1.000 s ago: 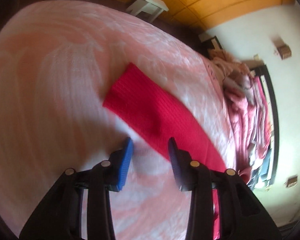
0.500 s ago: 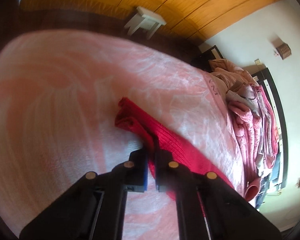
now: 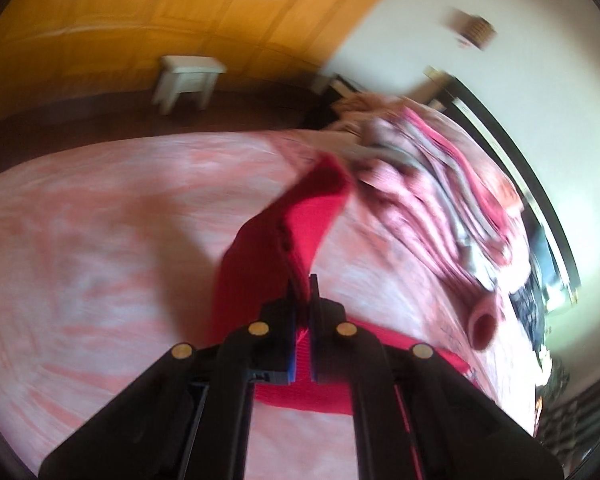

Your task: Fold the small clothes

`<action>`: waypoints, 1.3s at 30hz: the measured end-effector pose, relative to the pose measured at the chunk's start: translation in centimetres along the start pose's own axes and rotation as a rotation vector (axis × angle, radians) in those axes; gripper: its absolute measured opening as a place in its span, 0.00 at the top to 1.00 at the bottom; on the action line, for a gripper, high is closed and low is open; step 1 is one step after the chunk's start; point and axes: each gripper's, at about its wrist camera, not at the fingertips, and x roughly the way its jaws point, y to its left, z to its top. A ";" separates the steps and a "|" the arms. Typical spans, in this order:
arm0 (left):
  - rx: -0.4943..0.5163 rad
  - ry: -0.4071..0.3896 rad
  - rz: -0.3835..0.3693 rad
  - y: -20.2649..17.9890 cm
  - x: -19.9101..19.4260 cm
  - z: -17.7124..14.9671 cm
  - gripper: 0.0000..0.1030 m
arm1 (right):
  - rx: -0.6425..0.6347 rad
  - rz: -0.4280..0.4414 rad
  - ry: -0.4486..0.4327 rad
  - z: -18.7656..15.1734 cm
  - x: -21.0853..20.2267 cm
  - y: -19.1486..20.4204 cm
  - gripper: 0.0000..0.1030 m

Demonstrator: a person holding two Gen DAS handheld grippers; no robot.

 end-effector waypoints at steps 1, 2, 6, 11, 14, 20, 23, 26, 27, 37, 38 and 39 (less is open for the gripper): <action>0.028 0.009 -0.016 -1.7 0.3 -0.7 0.98 | 0.002 -0.002 -0.001 -0.1 -0.2 -0.3 0.36; 0.055 0.018 -0.030 -3.1 0.5 -1.3 0.98 | 0.002 -0.001 -0.003 -0.2 -0.4 -0.6 0.36; 0.157 0.058 -0.102 -9.1 1.6 -4.4 0.98 | 0.004 0.004 -0.013 -0.8 -1.0 -1.9 0.36; 0.280 0.126 -0.176 -16.4 3.0 -9.3 0.98 | 0.023 0.015 -0.026 -1.2 -1.4 -3.5 0.36; 0.334 0.158 -0.217 -20.1 3.5 -12.0 0.98 | 0.027 0.018 -0.027 -1.6 -1.2 -4.1 0.36; 0.406 0.215 -0.304 -26.8 4.5 -17.5 0.98 | 0.059 0.060 -0.035 -2.5 -0.6 -5.6 0.36; 0.451 0.255 -0.326 -29.6 5.2 -20.7 0.98 | 0.064 0.079 -0.044 -2.7 -0.6 -6.0 0.36; 0.489 0.298 -0.328 -31.3 6.3 -23.5 0.97 | 0.058 0.087 -0.050 -2.9 -0.6 -6.1 0.36; 0.510 0.320 -0.316 -31.8 7.1 -24.8 0.97 | 0.056 0.089 -0.049 -2.9 -0.5 -6.0 0.36; 0.531 0.521 -0.293 -29.0 12.9 -30.1 0.89 | 0.051 0.098 -0.045 -3.4 -0.7 -6.3 0.35; 0.546 0.525 -0.313 -28.9 12.5 -30.3 0.84 | 0.051 0.097 -0.044 -3.4 -0.7 -6.3 0.35; 0.561 0.537 -0.342 -28.8 12.2 -30.4 0.80 | 0.052 0.095 -0.041 -3.4 -0.8 -6.3 0.35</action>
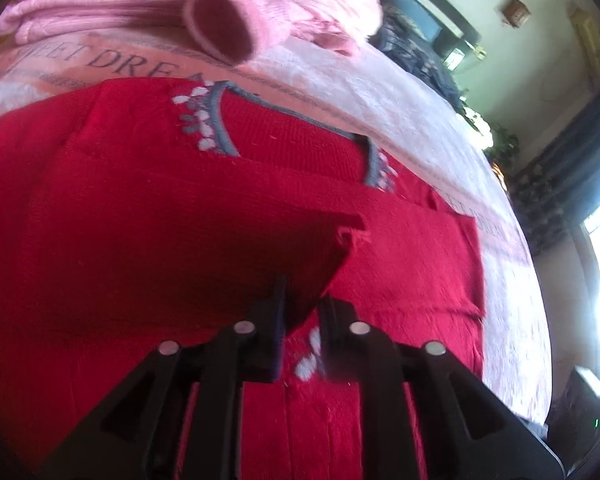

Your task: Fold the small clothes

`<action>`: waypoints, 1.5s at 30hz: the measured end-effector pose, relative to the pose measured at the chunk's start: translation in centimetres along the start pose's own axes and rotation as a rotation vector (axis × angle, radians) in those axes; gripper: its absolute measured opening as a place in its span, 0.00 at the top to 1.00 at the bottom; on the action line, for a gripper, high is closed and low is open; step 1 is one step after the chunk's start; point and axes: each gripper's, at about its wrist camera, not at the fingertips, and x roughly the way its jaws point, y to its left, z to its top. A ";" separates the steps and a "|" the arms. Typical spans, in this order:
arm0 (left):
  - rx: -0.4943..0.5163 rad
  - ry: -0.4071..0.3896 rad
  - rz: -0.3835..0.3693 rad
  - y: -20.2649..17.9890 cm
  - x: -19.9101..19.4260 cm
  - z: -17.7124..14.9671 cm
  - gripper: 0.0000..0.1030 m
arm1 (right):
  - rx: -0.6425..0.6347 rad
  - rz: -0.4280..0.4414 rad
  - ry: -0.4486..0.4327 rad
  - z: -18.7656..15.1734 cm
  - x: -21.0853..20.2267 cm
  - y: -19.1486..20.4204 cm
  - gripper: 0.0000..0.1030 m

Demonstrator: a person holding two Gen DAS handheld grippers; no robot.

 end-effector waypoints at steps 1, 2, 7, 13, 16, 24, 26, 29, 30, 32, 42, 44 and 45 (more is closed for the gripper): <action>0.035 0.034 -0.069 -0.1 -0.2 -0.4 0.69 | 0.000 -0.003 0.003 0.1 0.0 0.1 0.35; 0.058 0.053 -0.096 -0.4 -0.4 -0.8 0.68 | 0.000 -0.006 0.008 0.2 0.0 0.2 0.35; 0.059 0.062 -0.118 2.6 -4.0 -1.6 0.66 | 0.000 -0.013 0.025 1.6 -0.2 1.0 0.35; 0.013 -0.052 0.234 9.5 -8.4 1.0 0.64 | -0.046 0.070 0.034 7.2 0.7 4.5 0.35; -0.015 -0.056 0.335 12.3 -8.1 2.0 0.64 | -0.031 0.097 0.060 10.6 2.7 6.0 0.38; -0.031 -0.007 0.301 14.2 -6.8 2.8 0.61 | 0.038 0.090 0.128 16.9 7.8 6.8 0.40; -0.088 -0.033 0.254 15.1 -8.1 2.9 0.61 | 0.022 0.073 0.149 17.5 8.8 7.1 0.49; -0.121 -0.093 0.251 15.9 -10.1 2.5 0.60 | 0.028 0.108 0.181 17.8 10.2 7.5 0.57; -0.128 -0.110 0.258 16.3 -10.7 2.4 0.60 | 0.020 0.107 0.187 17.8 10.6 7.8 0.58; -0.139 -0.138 0.267 16.5 -12.4 1.6 0.59 | 0.001 0.091 0.192 17.7 11.1 8.4 0.61; -0.195 -0.184 0.284 17.4 -14.8 1.9 0.59 | -0.042 0.186 0.096 18.3 7.9 10.3 0.95; -0.198 -0.195 0.273 17.1 -14.9 2.4 0.59 | -0.056 0.190 0.060 18.7 6.0 10.1 0.95; -0.197 -0.198 0.270 16.9 -14.9 2.6 0.59 | -0.064 0.187 0.044 18.9 5.1 9.9 0.95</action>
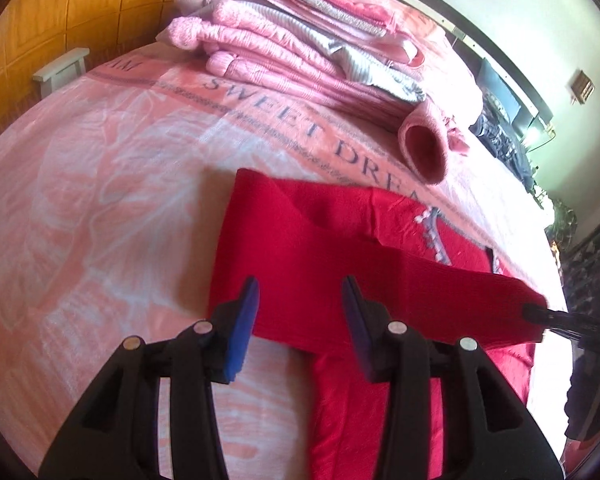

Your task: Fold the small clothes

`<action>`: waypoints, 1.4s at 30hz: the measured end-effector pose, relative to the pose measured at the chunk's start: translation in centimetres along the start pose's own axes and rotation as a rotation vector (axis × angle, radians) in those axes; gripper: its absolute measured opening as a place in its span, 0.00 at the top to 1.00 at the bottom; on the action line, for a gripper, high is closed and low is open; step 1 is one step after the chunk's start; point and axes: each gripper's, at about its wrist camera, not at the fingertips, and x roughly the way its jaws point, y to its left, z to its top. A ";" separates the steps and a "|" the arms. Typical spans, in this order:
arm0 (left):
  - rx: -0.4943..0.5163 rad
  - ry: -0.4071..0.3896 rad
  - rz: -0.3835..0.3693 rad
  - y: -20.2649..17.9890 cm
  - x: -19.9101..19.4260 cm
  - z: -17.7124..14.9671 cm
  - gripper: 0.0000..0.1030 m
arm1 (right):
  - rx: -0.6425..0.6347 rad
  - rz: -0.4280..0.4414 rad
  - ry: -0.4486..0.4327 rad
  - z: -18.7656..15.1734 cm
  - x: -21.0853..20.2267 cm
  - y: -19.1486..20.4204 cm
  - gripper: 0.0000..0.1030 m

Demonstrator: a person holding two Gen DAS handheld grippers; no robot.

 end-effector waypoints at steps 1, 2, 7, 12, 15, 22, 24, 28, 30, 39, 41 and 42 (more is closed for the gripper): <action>0.004 -0.002 -0.003 -0.4 0.1 0.2 0.59 | -0.008 -0.005 -0.020 0.2 -1.3 -0.2 0.95; 0.011 -0.005 -0.004 -0.8 0.2 0.3 0.59 | -0.010 -0.010 -0.036 0.4 -2.5 -0.5 0.95; 0.045 0.008 -0.021 -3.4 1.5 0.3 0.59 | 0.001 -0.066 -0.102 0.9 -7.1 -3.2 0.95; 0.111 0.047 -0.005 -6.4 4.1 -0.7 0.59 | 0.058 -0.141 -0.143 0.2 -10.1 -7.8 0.95; 0.144 0.079 0.023 -7.4 5.8 -1.4 0.59 | 0.111 -0.161 -0.132 -0.5 -10.0 -10.5 0.95; 0.222 0.109 0.110 -8.1 8.2 -2.9 0.59 | 0.189 -0.251 -0.031 -3.3 -5.4 -16.1 0.94; 0.266 0.109 0.136 -8.7 8.2 -3.0 0.58 | 0.185 -0.277 0.000 -4.1 -3.5 -17.0 0.93; 0.276 0.109 0.114 -9.4 6.9 -2.7 0.58 | 0.166 -0.299 -0.028 -4.3 -4.4 -16.3 0.85; 0.273 0.086 0.077 -10.3 5.8 -2.3 0.58 | 0.127 -0.339 -0.065 -4.2 -5.9 -15.1 0.83; 0.385 0.082 0.014 -17.0 6.8 -2.9 0.56 | 0.064 -0.304 -0.063 -3.4 -5.6 -12.2 0.82; 0.374 0.103 0.033 -16.8 8.0 -3.2 0.56 | 0.101 -0.311 -0.043 -3.4 -4.7 -13.2 0.82; 0.364 0.113 0.046 -16.5 8.5 -3.3 0.56 | 0.121 -0.320 -0.034 -3.4 -4.2 -13.8 0.82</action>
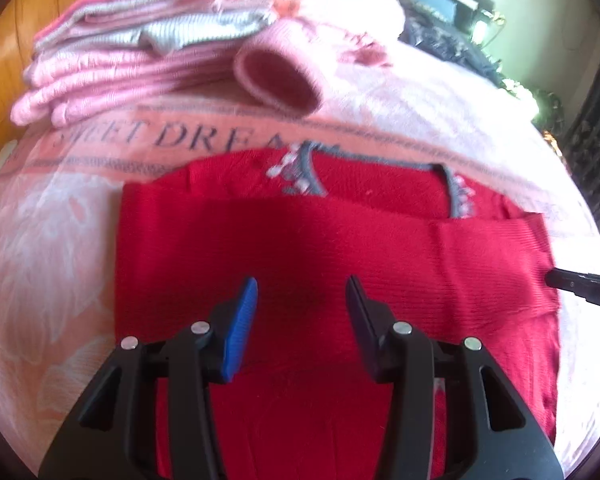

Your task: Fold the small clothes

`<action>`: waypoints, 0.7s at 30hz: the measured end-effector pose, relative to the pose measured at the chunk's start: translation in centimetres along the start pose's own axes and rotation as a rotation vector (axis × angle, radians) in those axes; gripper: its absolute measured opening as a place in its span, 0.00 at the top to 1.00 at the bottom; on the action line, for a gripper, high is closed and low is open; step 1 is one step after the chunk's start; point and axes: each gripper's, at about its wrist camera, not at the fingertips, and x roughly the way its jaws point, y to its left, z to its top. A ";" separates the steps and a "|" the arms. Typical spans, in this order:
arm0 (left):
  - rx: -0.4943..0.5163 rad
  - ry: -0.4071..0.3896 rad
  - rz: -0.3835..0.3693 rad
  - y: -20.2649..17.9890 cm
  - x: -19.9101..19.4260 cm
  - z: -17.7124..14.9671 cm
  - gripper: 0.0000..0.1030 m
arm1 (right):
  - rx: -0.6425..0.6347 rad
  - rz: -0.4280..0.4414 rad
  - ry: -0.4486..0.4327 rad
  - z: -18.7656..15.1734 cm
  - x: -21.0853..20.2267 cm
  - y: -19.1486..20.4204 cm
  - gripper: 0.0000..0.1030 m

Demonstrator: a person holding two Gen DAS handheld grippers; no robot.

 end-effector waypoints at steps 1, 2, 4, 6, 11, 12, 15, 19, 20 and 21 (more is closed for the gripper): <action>-0.017 0.018 0.002 0.4 0.7 -0.2 0.55 | 0.019 -0.012 0.011 -0.1 0.6 -0.7 0.82; -0.033 0.030 -0.004 0.8 1.1 -0.4 0.54 | 0.030 -0.009 0.019 -0.2 1.0 -1.2 0.84; -0.077 0.050 -0.035 1.9 1.9 -0.7 0.53 | 0.056 0.023 0.023 -0.4 1.6 -2.0 0.87; -0.109 0.044 -0.064 2.5 2.2 -1.0 0.53 | 0.079 0.046 0.026 -0.4 2.0 -2.4 0.87; -0.108 0.053 -0.047 2.1 2.1 -0.9 0.52 | 0.134 0.092 0.031 -0.4 2.0 -3.4 0.87; -0.120 0.065 -0.049 2.2 1.6 -0.9 0.53 | 0.143 0.106 0.017 -0.6 1.1 -3.5 0.87; -0.118 0.073 -0.063 2.6 -0.9 -1.5 0.55 | 0.142 0.175 -0.052 -2.4 -2.9 -3.6 0.76; -0.056 0.082 -0.085 4.0 -6.4 -5.6 0.46 | 0.074 0.174 -0.083 -7.7 -7.9 -2.7 0.70; -0.042 0.095 -0.078 4.4 -7.5 -6.9 0.45 | 0.054 0.156 -0.085 -9.4 -8.8 -2.3 0.70; -0.022 0.114 -0.070 4.9 -8.9 -8.7 0.44 | 0.035 0.147 -0.081 -11.1 -9.5 -1.9 0.69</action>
